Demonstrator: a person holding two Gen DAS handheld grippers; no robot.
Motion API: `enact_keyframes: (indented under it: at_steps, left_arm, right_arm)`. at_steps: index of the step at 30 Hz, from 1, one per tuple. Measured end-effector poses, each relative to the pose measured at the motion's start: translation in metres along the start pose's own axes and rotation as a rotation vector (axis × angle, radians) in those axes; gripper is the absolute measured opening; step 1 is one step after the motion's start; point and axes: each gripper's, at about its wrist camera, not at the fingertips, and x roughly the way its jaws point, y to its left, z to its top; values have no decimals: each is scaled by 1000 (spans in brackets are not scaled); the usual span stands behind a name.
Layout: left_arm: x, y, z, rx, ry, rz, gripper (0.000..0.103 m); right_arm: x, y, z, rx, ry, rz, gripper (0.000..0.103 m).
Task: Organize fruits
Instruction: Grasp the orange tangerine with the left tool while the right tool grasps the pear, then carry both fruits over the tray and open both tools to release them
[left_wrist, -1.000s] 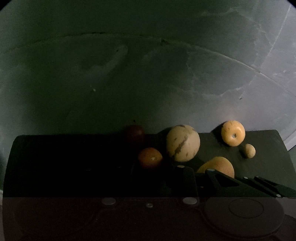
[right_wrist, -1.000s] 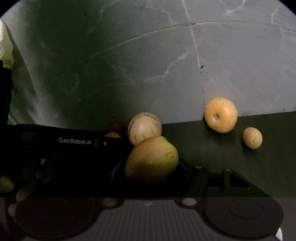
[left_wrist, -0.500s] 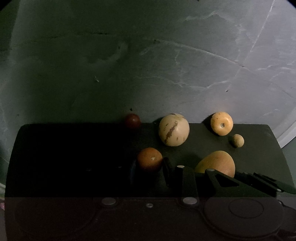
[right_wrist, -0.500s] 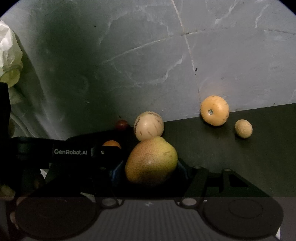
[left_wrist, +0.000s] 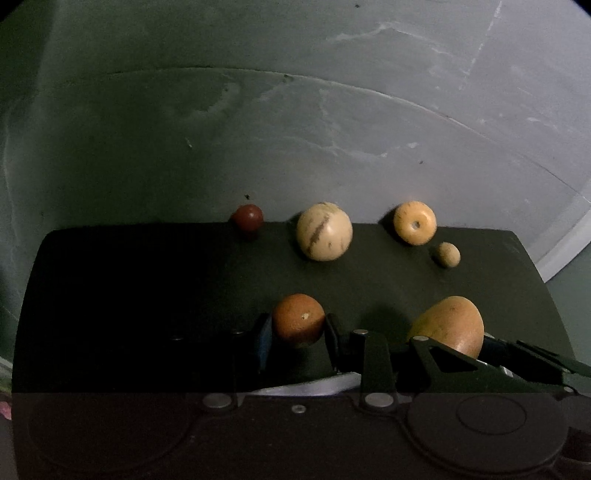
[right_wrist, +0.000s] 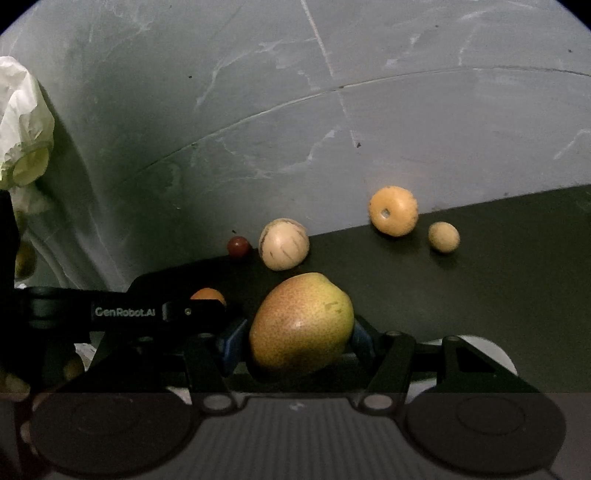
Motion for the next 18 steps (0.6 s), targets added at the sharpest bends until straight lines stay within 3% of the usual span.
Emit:
enact_keyframes:
  at_steps: [18]
  left_arm:
    - [-16,-8,-29,62,44,-37,32]
  right_arm:
    - [-21,3,-33,24,21,-21,63]
